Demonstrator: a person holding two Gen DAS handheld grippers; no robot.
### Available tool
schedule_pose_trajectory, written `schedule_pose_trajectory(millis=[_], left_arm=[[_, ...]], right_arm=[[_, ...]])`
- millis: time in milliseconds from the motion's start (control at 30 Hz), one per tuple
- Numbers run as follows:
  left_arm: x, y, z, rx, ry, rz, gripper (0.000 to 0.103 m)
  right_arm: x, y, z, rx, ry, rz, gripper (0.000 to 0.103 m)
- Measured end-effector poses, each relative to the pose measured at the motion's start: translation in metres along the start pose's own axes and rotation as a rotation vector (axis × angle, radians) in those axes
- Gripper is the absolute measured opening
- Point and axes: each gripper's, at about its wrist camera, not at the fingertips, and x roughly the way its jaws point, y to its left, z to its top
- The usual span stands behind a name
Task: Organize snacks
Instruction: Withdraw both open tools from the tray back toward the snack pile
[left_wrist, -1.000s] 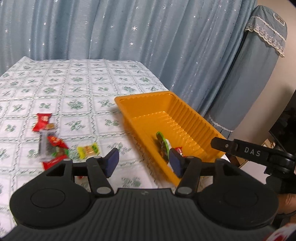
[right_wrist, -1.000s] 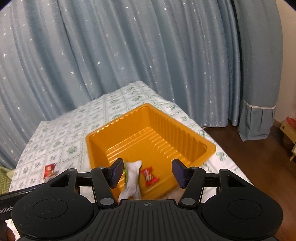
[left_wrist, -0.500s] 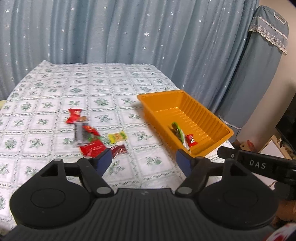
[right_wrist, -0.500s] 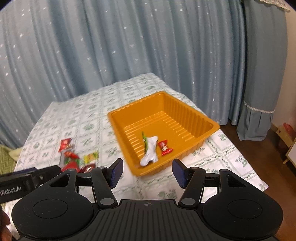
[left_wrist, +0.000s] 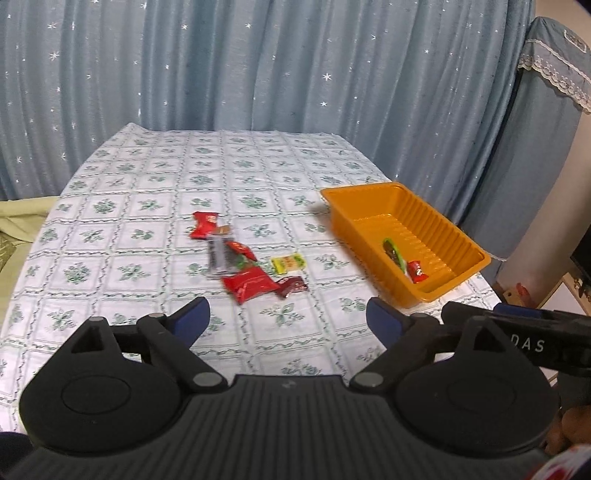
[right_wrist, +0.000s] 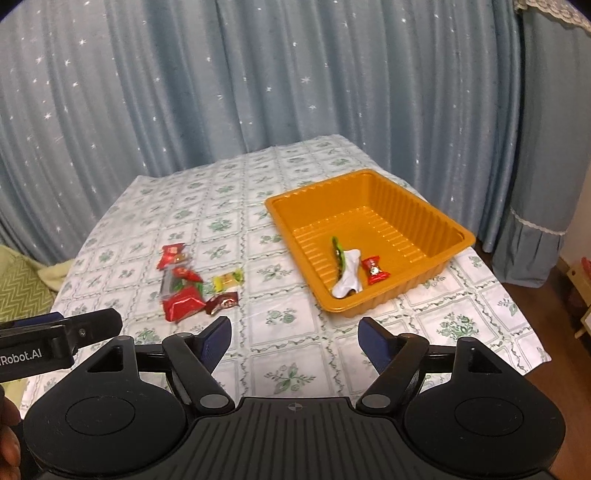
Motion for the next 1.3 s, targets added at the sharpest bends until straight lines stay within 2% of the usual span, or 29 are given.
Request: schedule_pose_trajectory(millis=[433, 933, 1133, 1300], left_arm=[[-0.006, 0.022, -0.008, -0.026, 0.011, 0.034, 0.092], [0.012, 0.048, -0.007, -0.051, 0.032, 0.068, 0.092], [0.030, 0.059, -0.003, -0.056, 0.042, 0.086, 0.092], [0.057, 0.070, 0.002, -0.061, 0.060, 0.098, 0.092]], right_arm=[[0.000, 0.011, -0.003, -0.028, 0.003, 0.017, 0.076], [0.022, 0.023, -0.010, -0.056, 0.025, 0.069, 0.076], [0.043, 0.031, -0.010, -0.080, 0.036, 0.094, 0.076], [0.078, 0.039, -0.013, -0.120, 0.050, 0.120, 0.075]])
